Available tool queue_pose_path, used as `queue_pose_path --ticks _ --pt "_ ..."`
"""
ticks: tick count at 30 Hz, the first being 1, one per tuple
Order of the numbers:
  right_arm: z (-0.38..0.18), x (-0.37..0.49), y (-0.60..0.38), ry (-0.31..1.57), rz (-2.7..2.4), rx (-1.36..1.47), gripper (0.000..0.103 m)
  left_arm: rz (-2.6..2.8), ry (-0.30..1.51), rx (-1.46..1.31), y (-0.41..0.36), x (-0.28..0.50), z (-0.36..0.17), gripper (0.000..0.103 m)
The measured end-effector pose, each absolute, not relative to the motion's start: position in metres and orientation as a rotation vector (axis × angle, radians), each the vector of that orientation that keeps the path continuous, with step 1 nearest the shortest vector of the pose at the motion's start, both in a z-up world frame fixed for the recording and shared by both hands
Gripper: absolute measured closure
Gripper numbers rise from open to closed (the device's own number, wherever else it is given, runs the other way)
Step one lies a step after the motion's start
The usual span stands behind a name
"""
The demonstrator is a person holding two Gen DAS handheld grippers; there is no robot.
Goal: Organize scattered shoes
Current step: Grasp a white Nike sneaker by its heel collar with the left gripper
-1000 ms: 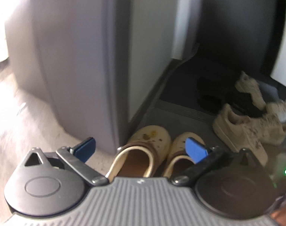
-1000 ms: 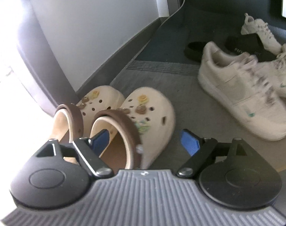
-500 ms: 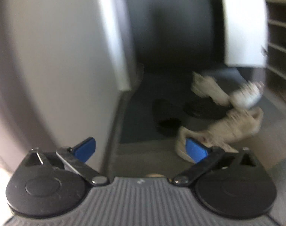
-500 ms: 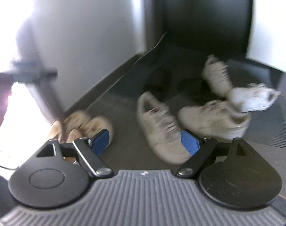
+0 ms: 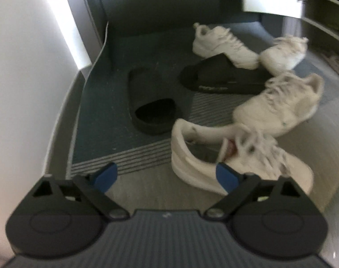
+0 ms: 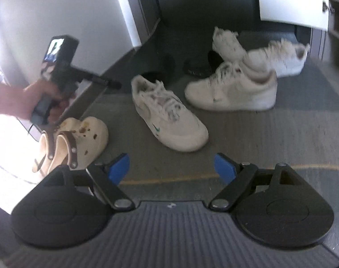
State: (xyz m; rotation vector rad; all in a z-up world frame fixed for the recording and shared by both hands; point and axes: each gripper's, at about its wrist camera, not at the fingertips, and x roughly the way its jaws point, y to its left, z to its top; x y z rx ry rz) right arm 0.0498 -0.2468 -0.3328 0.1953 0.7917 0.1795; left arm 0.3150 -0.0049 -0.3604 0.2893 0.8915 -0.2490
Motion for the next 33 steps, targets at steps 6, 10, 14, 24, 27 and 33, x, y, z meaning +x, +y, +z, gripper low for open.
queue_pose_path --ticks 6,10,14,24,27,33 --pt "-0.352 0.072 -0.254 0.821 0.164 0.271 0.018 -0.227 0.99 0.193 -0.005 0.371 -0.396 0.027" --pt "-0.372 0.082 -0.255 0.897 0.175 0.292 0.018 -0.252 1.005 0.245 -0.013 0.387 -0.416 0.03" --pt "-0.39 0.091 -0.254 0.957 0.18 0.289 0.018 -0.256 1.039 0.168 -0.013 0.4 -0.433 0.056" --pt "-0.406 0.092 -0.25 1.028 0.16 0.329 0.018 -0.152 1.062 0.1 -0.029 0.394 -0.431 0.081" --pt "-0.401 0.088 -0.251 1.008 0.141 0.316 0.018 -0.096 1.136 0.044 -0.021 0.387 -0.42 0.081" --pt "-0.39 0.081 -0.256 0.974 0.116 0.309 0.018 -0.084 1.263 0.045 -0.013 0.346 -0.407 0.079"
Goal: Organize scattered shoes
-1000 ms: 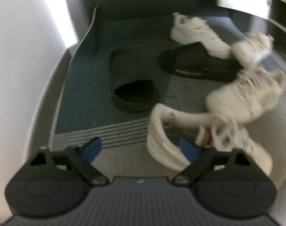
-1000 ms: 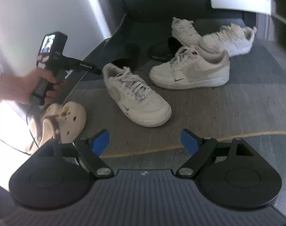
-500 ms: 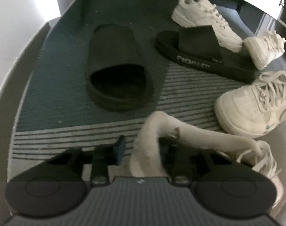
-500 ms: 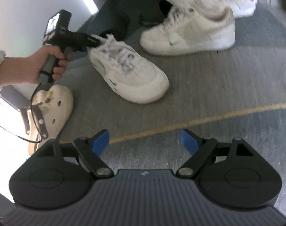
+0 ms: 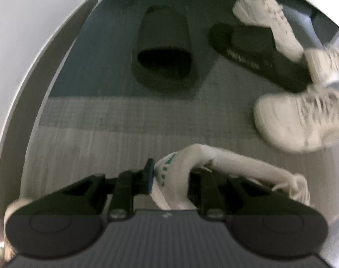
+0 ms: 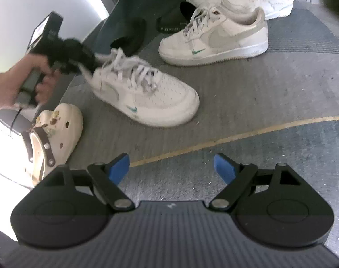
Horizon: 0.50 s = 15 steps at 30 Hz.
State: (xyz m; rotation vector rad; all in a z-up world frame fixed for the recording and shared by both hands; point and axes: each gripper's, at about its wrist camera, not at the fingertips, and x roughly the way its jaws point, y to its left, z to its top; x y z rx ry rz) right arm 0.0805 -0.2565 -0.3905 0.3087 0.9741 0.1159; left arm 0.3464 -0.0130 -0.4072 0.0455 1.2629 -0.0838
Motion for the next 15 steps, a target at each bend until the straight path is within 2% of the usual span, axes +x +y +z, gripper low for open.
queue_pose_path --ticks 8,15 --pt "-0.375 0.064 -0.256 0.923 0.125 0.306 0.018 -0.105 1.404 -0.013 -0.018 0.279 -0.406 0.075" --pt "-0.371 0.05 -0.26 0.922 0.098 0.335 0.018 -0.123 1.508 -0.052 -0.03 0.217 -0.426 0.075"
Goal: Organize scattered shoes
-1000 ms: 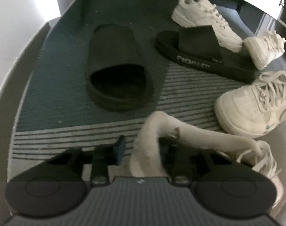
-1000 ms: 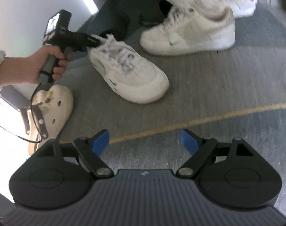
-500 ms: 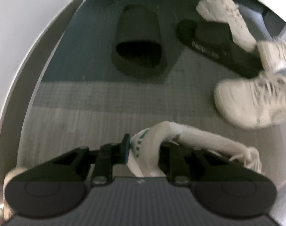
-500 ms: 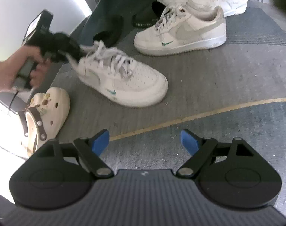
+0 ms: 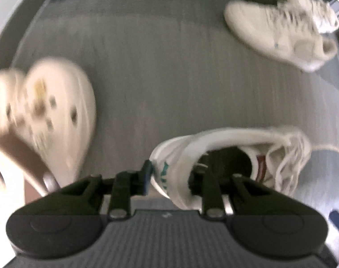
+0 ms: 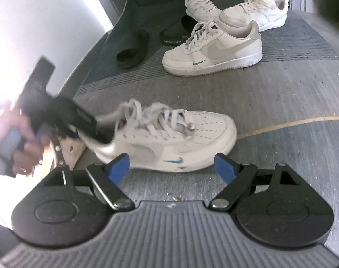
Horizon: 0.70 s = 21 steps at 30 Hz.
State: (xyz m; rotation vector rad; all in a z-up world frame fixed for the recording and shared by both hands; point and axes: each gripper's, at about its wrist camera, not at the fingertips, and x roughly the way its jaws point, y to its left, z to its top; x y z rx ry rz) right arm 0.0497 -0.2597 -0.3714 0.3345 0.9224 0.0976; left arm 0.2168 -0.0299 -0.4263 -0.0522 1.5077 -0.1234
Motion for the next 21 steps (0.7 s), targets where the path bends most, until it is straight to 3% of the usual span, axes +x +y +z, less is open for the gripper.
queue_pose_path --ticks 5,7,9,14,21 --pt "-0.382 0.047 -0.267 0.985 0.075 0.418 0.018 -0.189 1.355 0.067 -0.035 0.199 -0.417 0.076" --pt "-0.389 0.047 -0.27 1.025 0.07 0.472 0.018 -0.191 1.334 0.074 -0.032 0.195 -0.414 0.068" --pt "-0.393 0.049 -0.272 1.052 0.057 0.516 0.018 -0.187 1.315 0.069 -0.026 0.19 -0.41 0.045" --pt "-0.405 0.056 -0.272 1.129 0.014 0.689 0.018 -0.201 1.239 0.011 0.0 0.17 -0.395 0.022" --pt "-0.422 0.089 -0.235 1.217 0.017 0.895 0.018 -0.303 1.021 0.005 0.028 0.131 -0.352 0.021"
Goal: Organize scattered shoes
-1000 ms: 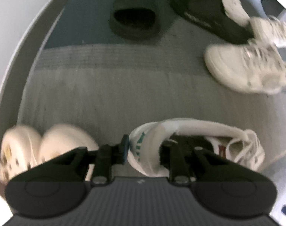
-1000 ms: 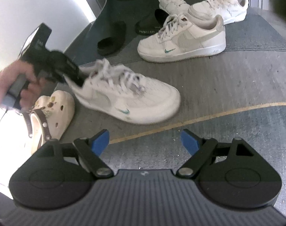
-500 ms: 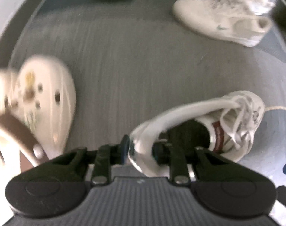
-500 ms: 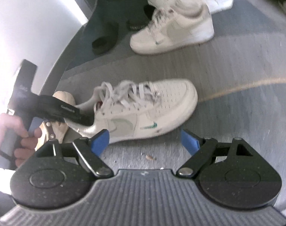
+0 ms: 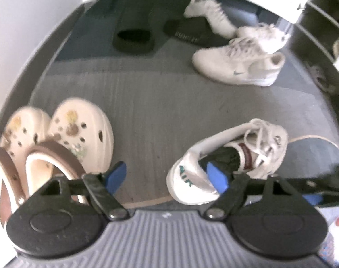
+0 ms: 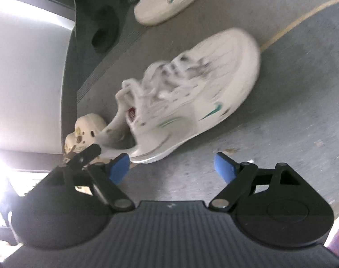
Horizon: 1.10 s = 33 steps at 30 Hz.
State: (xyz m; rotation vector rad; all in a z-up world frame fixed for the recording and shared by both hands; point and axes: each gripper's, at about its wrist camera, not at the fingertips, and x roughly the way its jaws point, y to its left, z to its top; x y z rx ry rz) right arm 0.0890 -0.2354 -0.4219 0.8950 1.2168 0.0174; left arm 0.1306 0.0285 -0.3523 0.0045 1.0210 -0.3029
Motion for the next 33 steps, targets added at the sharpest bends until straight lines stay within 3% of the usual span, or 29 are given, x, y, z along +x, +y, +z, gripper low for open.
queue_pose_path --ticks 22,23,24,33 --pt "-0.472 0.129 -0.187 1.264 -0.253 0.893 0.019 -0.166 0.822 0.022 0.078 0.109 -0.313 0.018" --pt "-0.47 0.13 -0.185 1.252 -0.24 0.877 0.022 -0.17 0.821 0.017 0.078 0.108 -0.313 0.018" --pt "-0.467 0.13 -0.182 1.24 -0.219 0.87 0.033 -0.172 0.817 0.015 0.078 0.108 -0.312 0.018" --pt "-0.446 0.123 -0.179 1.246 -0.128 0.731 0.057 -0.184 0.814 0.004 0.073 0.114 -0.314 0.016"
